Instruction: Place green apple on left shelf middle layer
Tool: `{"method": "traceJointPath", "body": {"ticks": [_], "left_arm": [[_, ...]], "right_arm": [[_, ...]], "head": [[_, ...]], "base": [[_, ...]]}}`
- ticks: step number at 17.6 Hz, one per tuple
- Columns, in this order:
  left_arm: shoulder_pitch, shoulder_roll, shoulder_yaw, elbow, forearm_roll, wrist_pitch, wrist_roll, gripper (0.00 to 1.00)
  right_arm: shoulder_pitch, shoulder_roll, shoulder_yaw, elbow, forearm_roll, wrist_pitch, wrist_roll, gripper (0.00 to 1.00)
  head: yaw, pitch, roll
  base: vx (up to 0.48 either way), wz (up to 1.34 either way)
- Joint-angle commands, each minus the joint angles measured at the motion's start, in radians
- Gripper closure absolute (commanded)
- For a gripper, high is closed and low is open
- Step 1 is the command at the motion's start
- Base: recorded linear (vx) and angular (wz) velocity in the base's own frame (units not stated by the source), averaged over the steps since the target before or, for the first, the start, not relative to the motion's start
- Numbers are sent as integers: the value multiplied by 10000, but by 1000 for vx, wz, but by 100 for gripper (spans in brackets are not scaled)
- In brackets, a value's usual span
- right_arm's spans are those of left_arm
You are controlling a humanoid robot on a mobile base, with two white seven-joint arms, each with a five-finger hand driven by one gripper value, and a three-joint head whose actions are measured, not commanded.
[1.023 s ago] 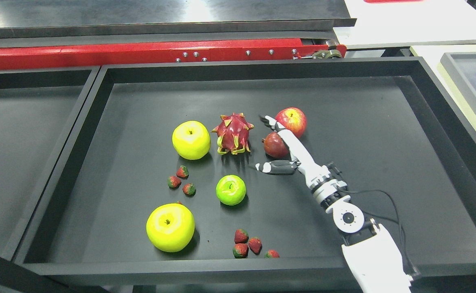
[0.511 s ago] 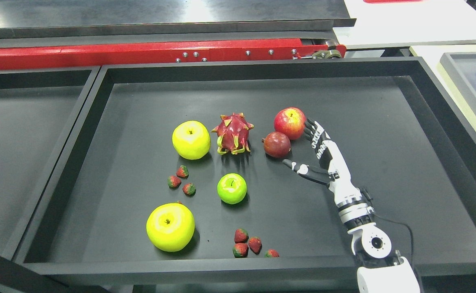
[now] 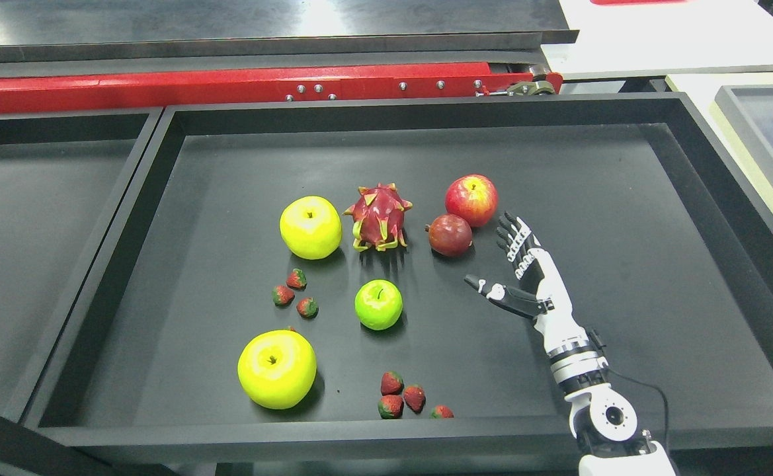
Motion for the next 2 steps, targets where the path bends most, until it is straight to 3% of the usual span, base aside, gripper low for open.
{"method": "traceJointPath", "body": {"ticks": [1, 2], "left_arm": [[0, 174, 0, -2, 14, -36, -5, 0], [0, 174, 0, -2, -1, -20, -5, 0]], "right_arm": [[133, -55, 177, -114, -77, 28, 2, 0], [133, -55, 177, -98, -62, 28, 2, 0]], "head": [[0, 0, 0], [0, 0, 0]], "base": [[0, 0], [0, 0]]}}
